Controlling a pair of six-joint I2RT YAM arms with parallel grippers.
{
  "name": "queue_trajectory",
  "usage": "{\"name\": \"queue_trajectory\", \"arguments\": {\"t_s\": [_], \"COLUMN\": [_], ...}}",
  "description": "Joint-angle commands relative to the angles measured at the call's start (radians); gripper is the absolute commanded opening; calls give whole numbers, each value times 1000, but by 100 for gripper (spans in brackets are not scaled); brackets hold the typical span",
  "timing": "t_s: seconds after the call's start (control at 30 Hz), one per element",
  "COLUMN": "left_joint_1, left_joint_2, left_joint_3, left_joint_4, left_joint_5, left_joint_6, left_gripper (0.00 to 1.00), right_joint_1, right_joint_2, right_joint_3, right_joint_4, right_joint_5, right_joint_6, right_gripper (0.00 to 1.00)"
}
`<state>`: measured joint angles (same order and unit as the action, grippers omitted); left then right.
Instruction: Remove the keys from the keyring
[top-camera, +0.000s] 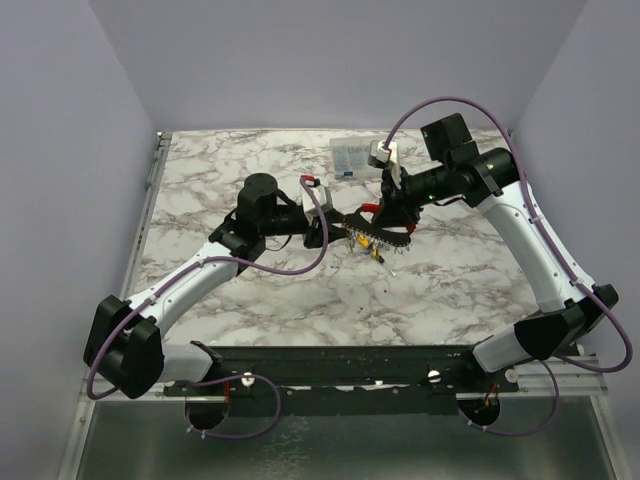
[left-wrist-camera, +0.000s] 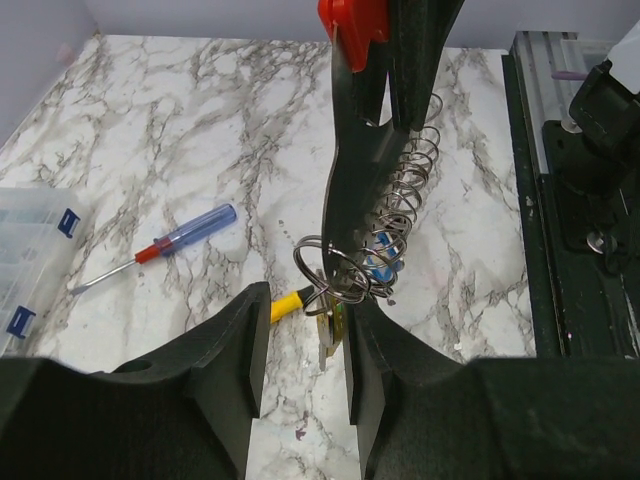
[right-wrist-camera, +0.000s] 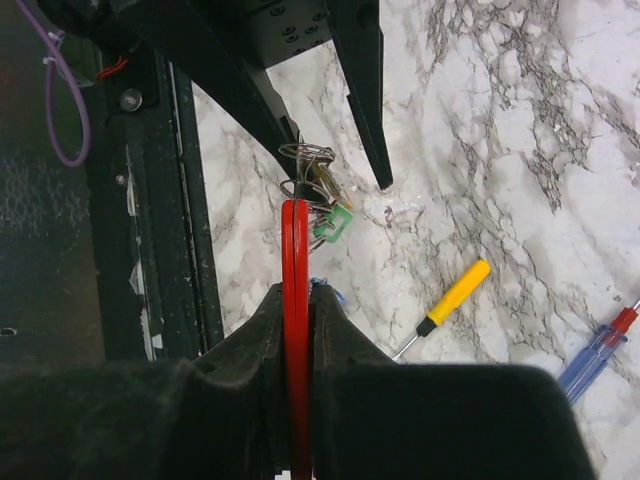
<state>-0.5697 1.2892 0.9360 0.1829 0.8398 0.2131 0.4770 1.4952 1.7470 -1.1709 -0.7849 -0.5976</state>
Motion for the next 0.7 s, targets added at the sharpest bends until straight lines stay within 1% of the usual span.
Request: {"name": "queue_trajectory", "arguments": {"t_s": [0.0, 0.17, 0.23, 0.33, 0.43, 0.47, 0.67], "left_joint_1": [-15, -15, -15, -13, -12, -11, -9], "left_joint_2": [13, -3, -12, -33, -69, -85, -160], "left_joint_3": [-11, -37, -38, -32, -16, -16, -15], "left_joint_4": [29, 28, 26, 7, -89, -113, -210], "left_joint_5": [-22, -28, -39, -51, -69, -84, -187], "left_joint_6": [-1, 5, -3, -2, 57, 74, 123], "left_gripper": [40, 40, 35, 22, 3, 0, 0], "right_joint_1": [6, 6, 6, 6, 5, 4, 3], "right_joint_2": [-18, -25, -28, -35, -55, -64, -114], "right_joint_3": [14, 12, 10, -4, -34, -49, -159], "right_joint_4": [36, 34, 31, 30, 44, 58, 171], "right_joint_5": [-51, -51, -47, -39, -25, -22, -8], "right_joint_6": [22, 21, 19, 21, 35, 51, 154], "right_gripper": [1, 1, 1, 1, 1, 1, 1]}}
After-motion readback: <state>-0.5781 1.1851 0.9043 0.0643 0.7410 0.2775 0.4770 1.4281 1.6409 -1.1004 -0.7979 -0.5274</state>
